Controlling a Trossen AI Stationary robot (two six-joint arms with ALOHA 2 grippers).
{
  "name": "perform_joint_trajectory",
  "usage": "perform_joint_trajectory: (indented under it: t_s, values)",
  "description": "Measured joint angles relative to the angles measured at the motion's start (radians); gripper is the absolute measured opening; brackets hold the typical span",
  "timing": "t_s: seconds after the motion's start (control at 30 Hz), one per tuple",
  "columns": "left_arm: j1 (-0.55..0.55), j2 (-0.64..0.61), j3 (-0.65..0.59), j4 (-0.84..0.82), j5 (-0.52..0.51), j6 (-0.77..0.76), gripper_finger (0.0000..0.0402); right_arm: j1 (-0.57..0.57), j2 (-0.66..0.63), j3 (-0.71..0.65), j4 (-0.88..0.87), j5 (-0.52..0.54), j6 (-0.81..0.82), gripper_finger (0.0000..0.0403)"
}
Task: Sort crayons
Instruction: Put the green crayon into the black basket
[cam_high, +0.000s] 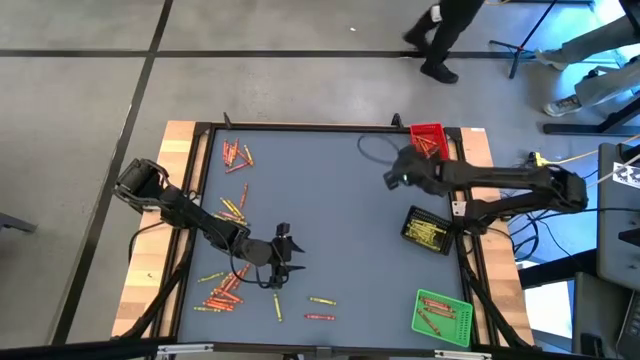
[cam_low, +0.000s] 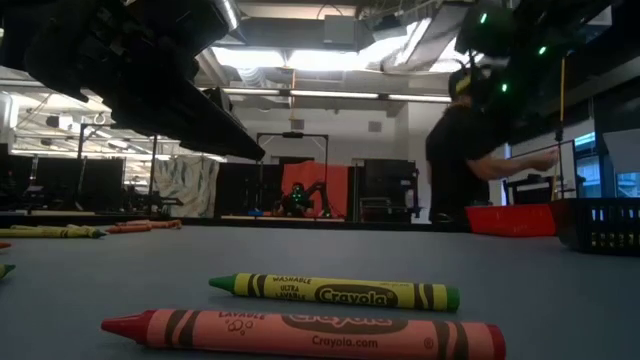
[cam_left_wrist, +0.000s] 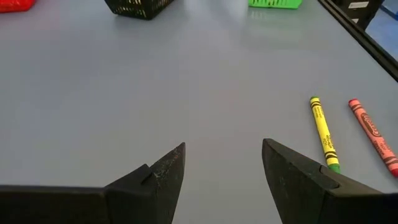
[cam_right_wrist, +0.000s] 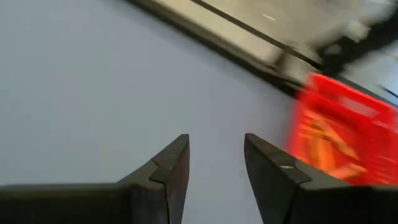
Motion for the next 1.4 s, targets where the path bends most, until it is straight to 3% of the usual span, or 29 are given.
perform_joint_trajectory:
  t_s: [0.23,0.43,0.63,0.83,1.13,1.4]
  values:
    - [0.000,0.000,0.000,-0.001,0.004,0.000,0.0197,0.274,-0.001,0.000,0.102,-0.006,-0.021,0.0152]
    - [0.000,0.000,0.000,-0.002,0.007,0.000,0.0197,0.420,0.018,0.000,0.197,-0.010,-0.021,0.0153]
    - [0.000,0.000,0.000,-0.002,0.008,0.000,0.0197,0.500,0.121,0.001,0.348,-0.138,-0.023,0.0204]
    - [0.000,0.000,0.000,-0.003,0.008,0.000,0.0197,0.574,0.290,0.000,0.612,-0.292,-0.053,0.0266]
    - [0.000,0.000,0.000,-0.005,0.008,0.000,0.0197,0.678,0.528,0.003,1.021,-0.374,-0.112,0.0275]
    - [0.000,0.000,0.000,-0.006,0.008,0.000,0.0197,0.726,0.701,0.151,1.028,-0.408,-0.167,0.0276]
